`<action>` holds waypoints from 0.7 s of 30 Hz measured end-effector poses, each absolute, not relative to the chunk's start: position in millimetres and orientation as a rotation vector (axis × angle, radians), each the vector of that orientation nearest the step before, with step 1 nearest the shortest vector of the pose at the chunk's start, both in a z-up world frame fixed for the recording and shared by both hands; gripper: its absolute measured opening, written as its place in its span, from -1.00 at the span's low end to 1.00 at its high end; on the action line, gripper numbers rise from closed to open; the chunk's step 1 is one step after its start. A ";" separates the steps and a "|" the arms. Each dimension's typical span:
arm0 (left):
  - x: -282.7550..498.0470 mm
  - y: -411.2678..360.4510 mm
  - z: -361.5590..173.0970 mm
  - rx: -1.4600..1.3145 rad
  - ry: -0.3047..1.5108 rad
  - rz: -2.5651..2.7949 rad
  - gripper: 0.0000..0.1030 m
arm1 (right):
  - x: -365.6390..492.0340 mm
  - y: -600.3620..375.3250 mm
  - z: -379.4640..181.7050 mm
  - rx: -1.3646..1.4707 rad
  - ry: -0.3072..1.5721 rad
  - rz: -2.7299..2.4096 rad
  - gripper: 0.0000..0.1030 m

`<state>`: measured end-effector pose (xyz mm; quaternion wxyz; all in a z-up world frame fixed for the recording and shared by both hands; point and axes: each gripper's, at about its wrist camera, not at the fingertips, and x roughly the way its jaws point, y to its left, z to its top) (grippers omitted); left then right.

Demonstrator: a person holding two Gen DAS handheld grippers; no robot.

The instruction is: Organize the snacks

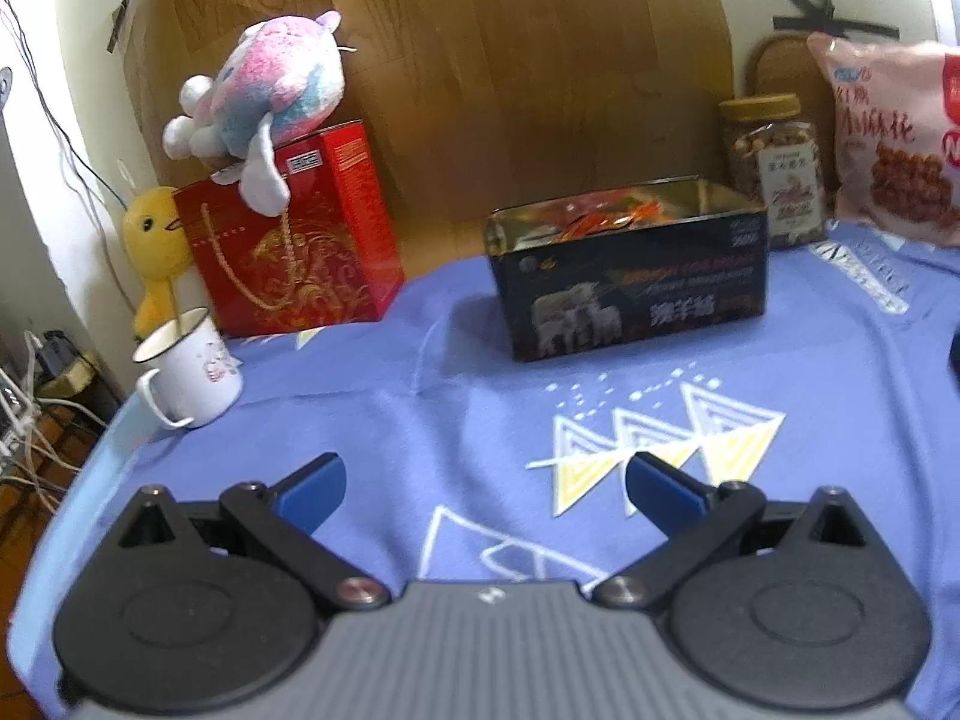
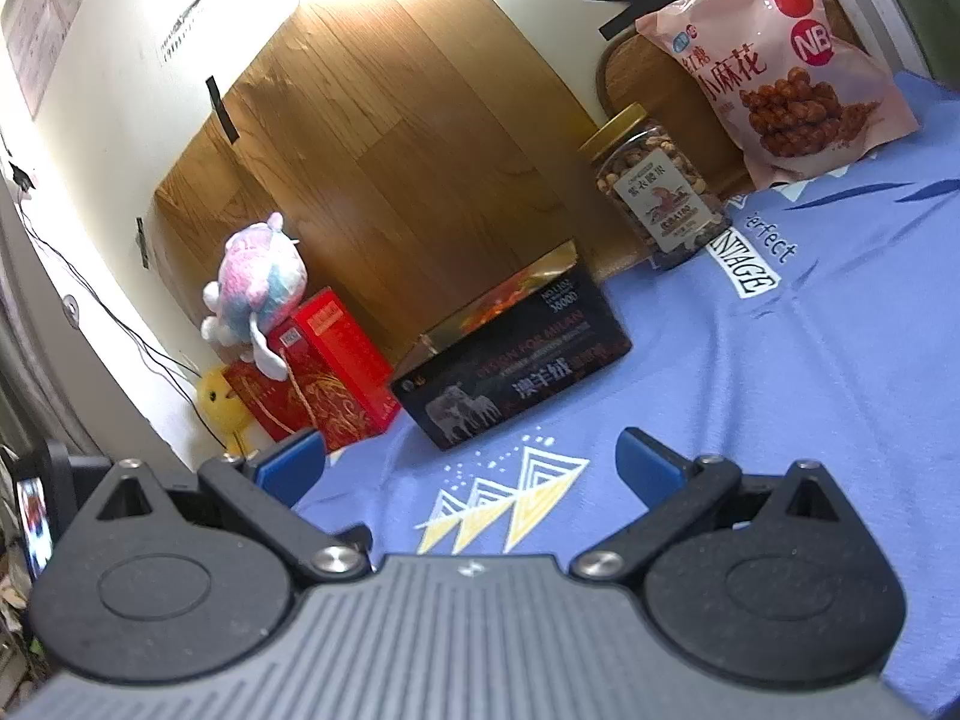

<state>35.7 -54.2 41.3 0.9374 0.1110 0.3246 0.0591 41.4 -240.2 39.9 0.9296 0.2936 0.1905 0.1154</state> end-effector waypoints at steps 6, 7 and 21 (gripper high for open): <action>39.5 -67.7 41.0 0.205 0.672 0.050 1.00 | 26.4 -250.0 39.4 0.573 0.376 0.161 1.00; 39.8 -69.4 40.6 0.198 0.677 0.037 1.00 | 24.1 -252.3 39.2 0.575 0.372 0.148 1.00; 46.8 -74.1 43.1 0.165 0.677 0.009 1.00 | 13.5 -250.4 41.2 0.526 0.360 0.111 1.00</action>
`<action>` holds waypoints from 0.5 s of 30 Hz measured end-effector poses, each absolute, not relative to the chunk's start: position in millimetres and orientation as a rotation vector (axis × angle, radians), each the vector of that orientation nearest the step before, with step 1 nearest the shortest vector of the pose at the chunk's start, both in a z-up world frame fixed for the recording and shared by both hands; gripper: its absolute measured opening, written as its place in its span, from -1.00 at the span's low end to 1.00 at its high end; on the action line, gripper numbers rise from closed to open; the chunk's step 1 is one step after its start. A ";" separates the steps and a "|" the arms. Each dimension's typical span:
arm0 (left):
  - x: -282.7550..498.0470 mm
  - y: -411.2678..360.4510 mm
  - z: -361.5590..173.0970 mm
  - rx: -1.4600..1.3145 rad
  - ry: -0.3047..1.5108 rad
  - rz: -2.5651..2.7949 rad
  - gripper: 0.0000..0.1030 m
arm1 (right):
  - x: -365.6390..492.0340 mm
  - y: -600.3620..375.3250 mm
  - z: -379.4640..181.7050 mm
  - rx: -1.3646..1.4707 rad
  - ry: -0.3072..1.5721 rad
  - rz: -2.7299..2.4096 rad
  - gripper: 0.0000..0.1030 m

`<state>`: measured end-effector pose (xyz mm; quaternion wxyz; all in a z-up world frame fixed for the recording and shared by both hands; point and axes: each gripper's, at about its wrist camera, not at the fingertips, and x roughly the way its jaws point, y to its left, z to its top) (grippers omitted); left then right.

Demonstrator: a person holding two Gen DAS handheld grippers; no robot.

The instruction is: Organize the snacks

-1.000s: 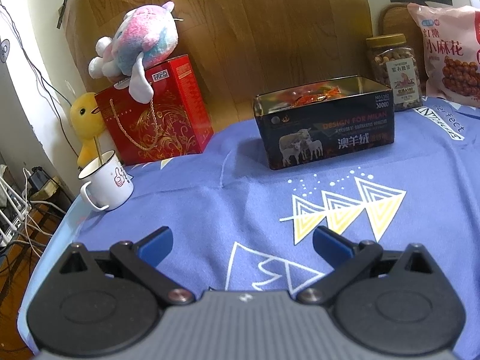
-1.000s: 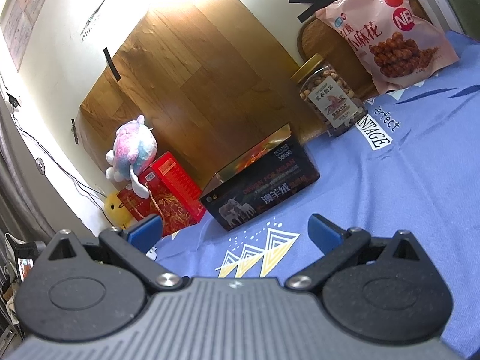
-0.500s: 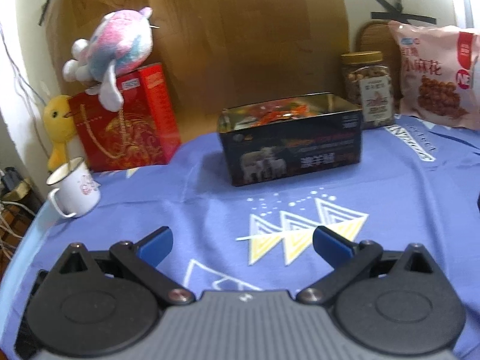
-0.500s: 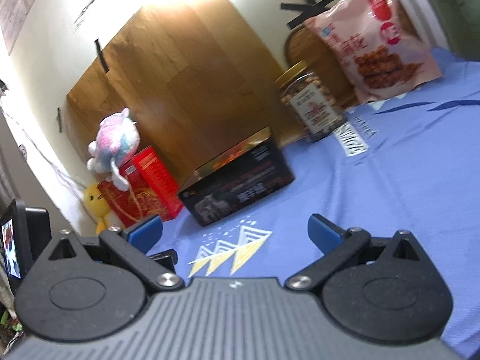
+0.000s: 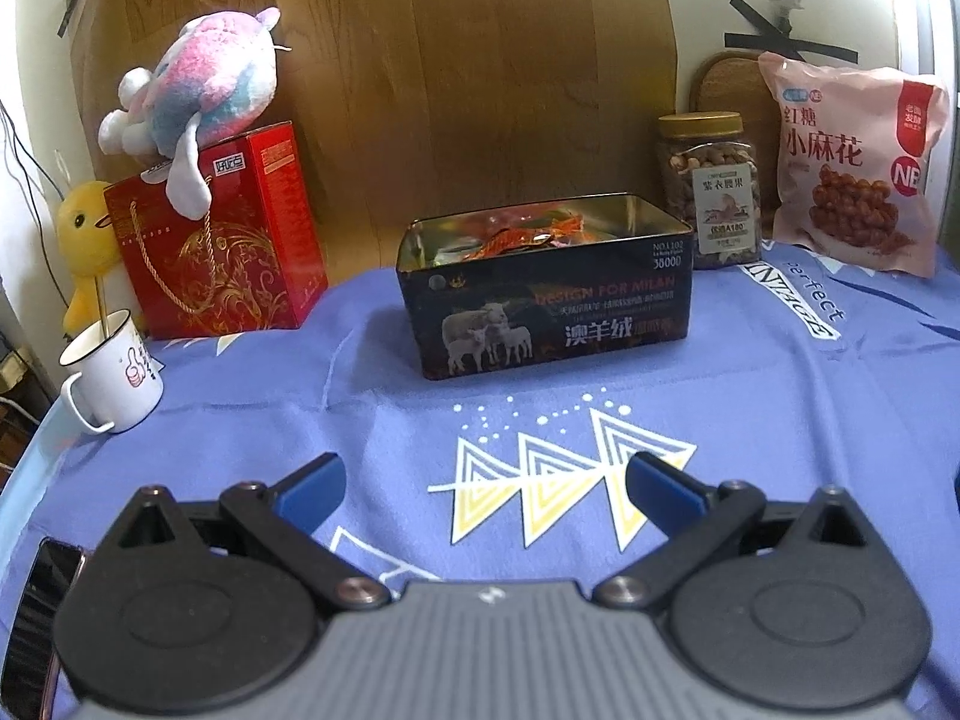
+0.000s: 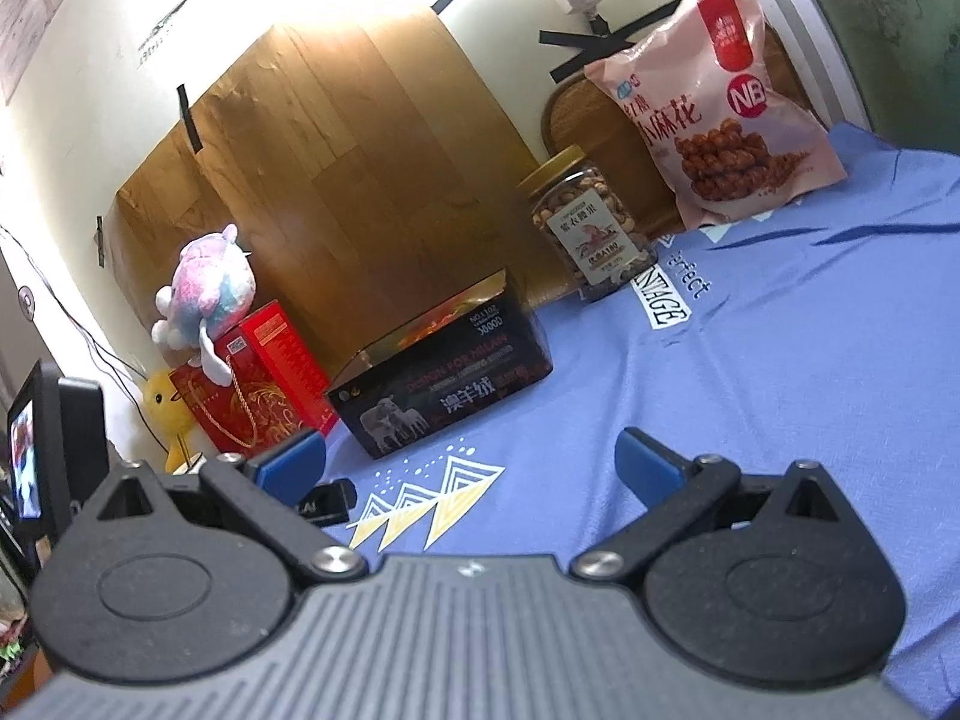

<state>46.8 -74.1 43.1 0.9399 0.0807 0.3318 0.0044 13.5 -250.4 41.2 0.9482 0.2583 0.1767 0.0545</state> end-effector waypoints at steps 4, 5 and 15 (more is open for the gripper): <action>50.6 -81.2 45.2 0.178 0.671 0.001 1.00 | 6.7 -246.0 41.8 0.487 0.346 0.105 1.00; 51.4 -83.4 46.1 0.180 0.667 -0.003 1.00 | 4.9 -245.3 41.4 0.481 0.347 0.101 1.00; 50.3 -103.5 46.6 0.185 0.666 -0.051 1.00 | -6.4 -251.1 37.0 0.470 0.362 0.075 0.95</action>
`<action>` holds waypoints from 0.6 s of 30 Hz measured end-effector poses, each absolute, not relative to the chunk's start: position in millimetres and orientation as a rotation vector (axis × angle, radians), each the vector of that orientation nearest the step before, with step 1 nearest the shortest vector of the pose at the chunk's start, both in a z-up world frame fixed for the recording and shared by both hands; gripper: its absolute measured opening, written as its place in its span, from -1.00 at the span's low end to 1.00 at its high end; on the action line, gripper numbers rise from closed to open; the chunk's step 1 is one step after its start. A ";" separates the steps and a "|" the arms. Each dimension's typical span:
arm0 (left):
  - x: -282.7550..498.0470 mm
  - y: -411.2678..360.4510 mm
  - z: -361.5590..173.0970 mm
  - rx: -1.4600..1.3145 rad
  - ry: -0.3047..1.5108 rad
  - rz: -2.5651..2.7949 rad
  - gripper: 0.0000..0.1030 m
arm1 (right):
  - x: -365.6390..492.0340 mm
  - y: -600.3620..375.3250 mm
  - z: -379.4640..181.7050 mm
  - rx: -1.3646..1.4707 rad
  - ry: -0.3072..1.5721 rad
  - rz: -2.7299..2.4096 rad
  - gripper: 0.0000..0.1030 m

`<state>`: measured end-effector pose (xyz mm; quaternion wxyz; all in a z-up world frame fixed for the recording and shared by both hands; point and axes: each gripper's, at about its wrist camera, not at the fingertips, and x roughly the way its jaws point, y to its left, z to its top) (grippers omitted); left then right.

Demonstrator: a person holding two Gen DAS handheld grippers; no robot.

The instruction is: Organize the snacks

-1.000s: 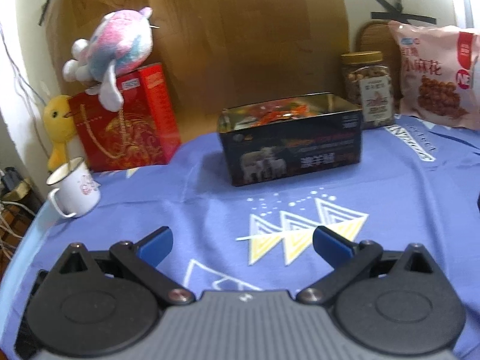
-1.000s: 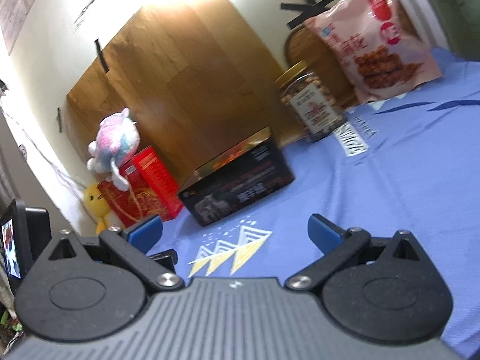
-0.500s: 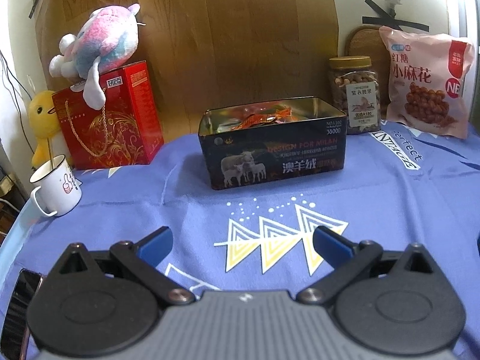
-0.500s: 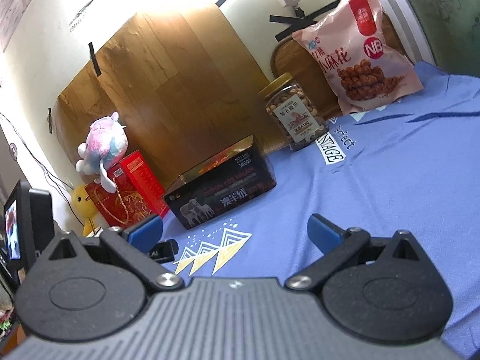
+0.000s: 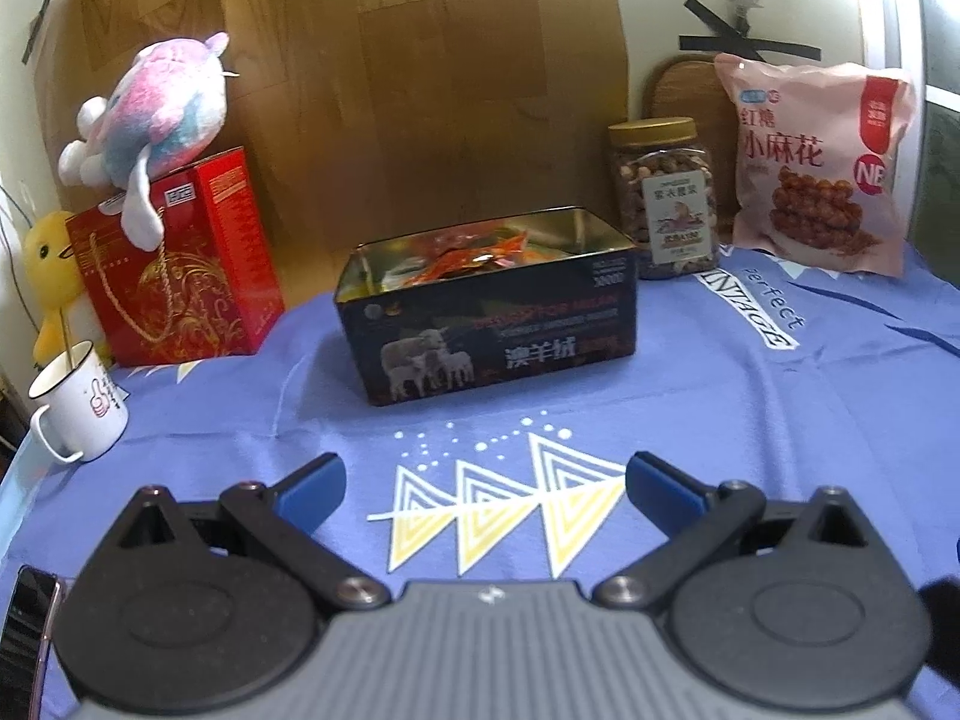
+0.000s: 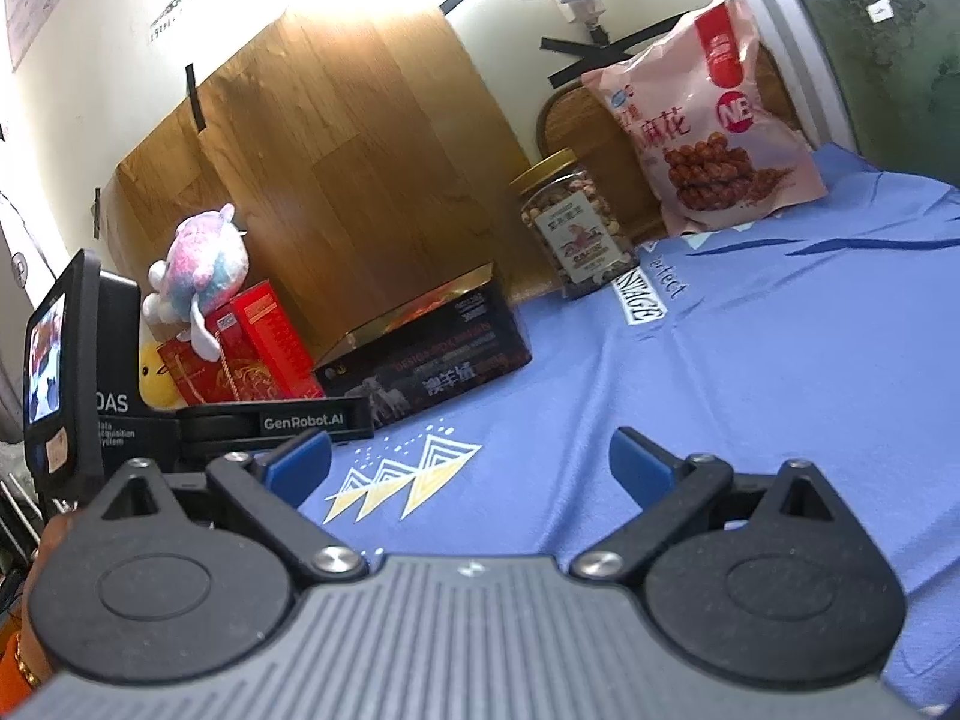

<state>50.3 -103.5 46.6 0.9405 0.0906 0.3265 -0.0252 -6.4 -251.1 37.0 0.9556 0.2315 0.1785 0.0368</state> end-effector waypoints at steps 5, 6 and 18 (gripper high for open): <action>48.8 -107.1 47.4 0.182 0.674 -0.063 1.00 | -9.8 -255.1 36.5 0.482 0.354 0.065 0.95; 48.6 -107.1 47.7 0.180 0.676 -0.066 1.00 | -10.1 -255.5 36.7 0.483 0.353 0.067 0.95; 47.5 -110.9 45.9 0.200 0.675 -0.048 1.00 | -12.5 -256.4 34.9 0.481 0.345 0.086 0.92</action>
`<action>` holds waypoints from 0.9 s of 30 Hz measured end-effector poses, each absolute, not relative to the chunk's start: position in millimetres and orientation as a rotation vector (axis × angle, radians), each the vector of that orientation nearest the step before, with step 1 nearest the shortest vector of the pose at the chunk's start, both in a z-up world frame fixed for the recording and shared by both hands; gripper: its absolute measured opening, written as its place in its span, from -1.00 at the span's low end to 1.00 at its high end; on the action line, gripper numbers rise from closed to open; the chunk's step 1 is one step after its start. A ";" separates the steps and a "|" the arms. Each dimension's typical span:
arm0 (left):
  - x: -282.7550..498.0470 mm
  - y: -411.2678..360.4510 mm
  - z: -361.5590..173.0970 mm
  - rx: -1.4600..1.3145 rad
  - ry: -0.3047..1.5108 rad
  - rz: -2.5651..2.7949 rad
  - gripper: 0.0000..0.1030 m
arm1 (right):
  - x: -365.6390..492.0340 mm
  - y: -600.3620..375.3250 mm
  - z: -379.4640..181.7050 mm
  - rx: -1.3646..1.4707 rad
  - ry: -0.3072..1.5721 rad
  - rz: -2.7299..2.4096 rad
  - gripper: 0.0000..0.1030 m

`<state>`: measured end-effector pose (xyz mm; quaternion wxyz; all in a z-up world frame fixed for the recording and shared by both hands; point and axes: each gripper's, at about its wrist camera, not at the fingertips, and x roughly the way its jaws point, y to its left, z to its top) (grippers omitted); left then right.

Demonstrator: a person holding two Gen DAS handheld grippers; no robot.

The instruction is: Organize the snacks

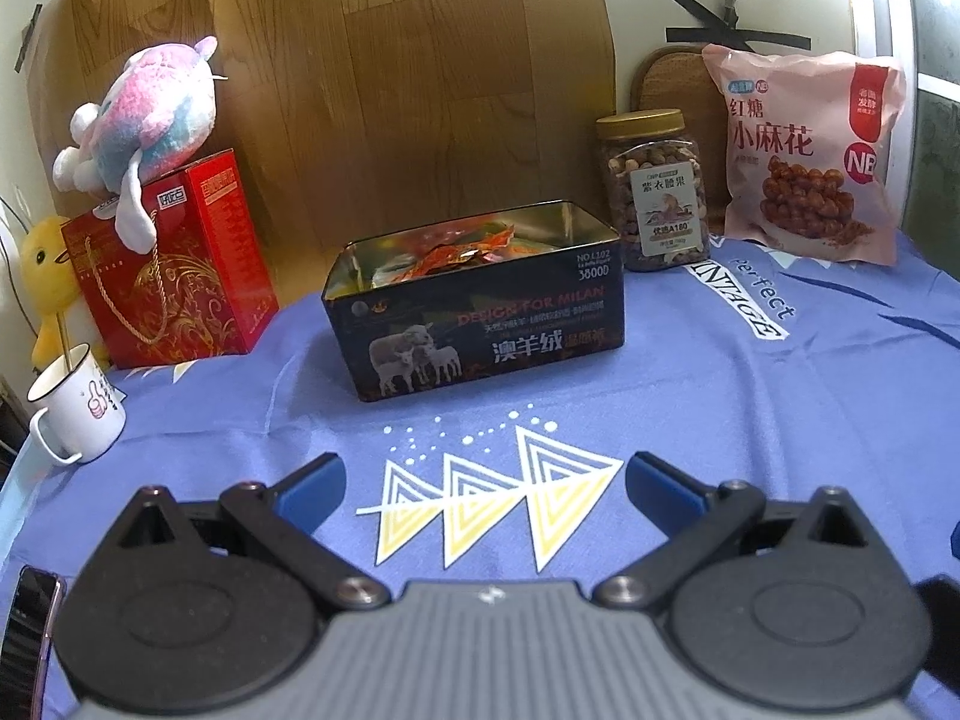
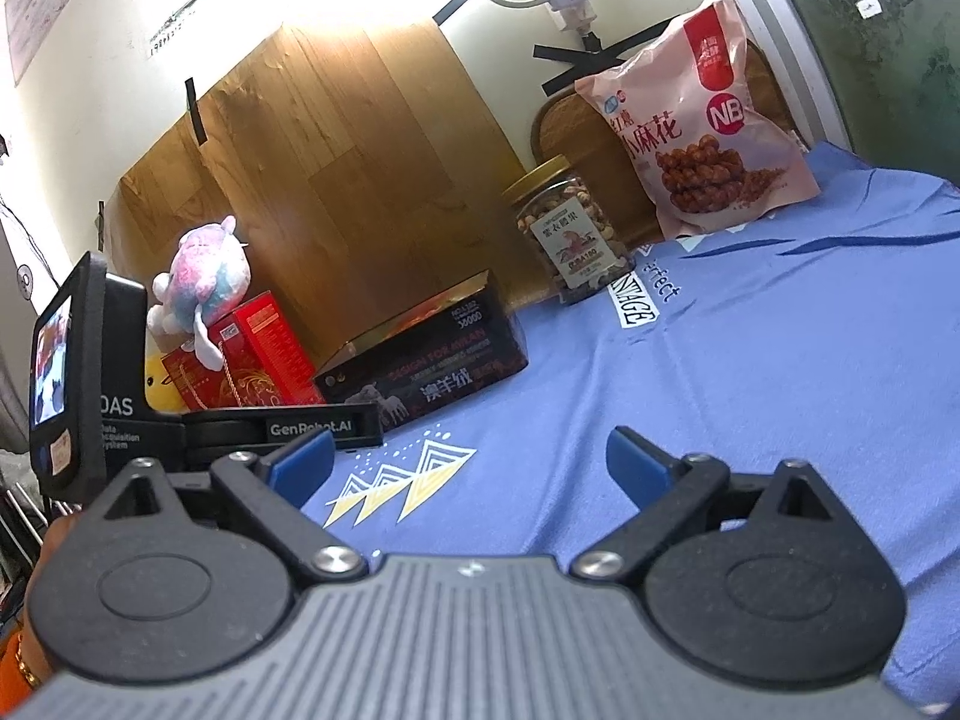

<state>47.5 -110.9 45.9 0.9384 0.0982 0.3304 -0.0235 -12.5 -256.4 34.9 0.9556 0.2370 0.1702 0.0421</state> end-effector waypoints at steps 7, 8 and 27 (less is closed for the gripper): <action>48.5 -111.6 45.2 0.207 0.672 -0.046 1.00 | -11.7 -255.6 33.2 0.475 0.347 0.086 0.92; 48.8 -111.8 45.1 0.206 0.672 -0.045 1.00 | -11.2 -255.8 32.9 0.476 0.349 0.086 0.92; 60.8 -77.6 63.7 0.208 0.666 0.067 1.00 | 25.3 -259.1 51.8 0.516 0.370 0.204 0.91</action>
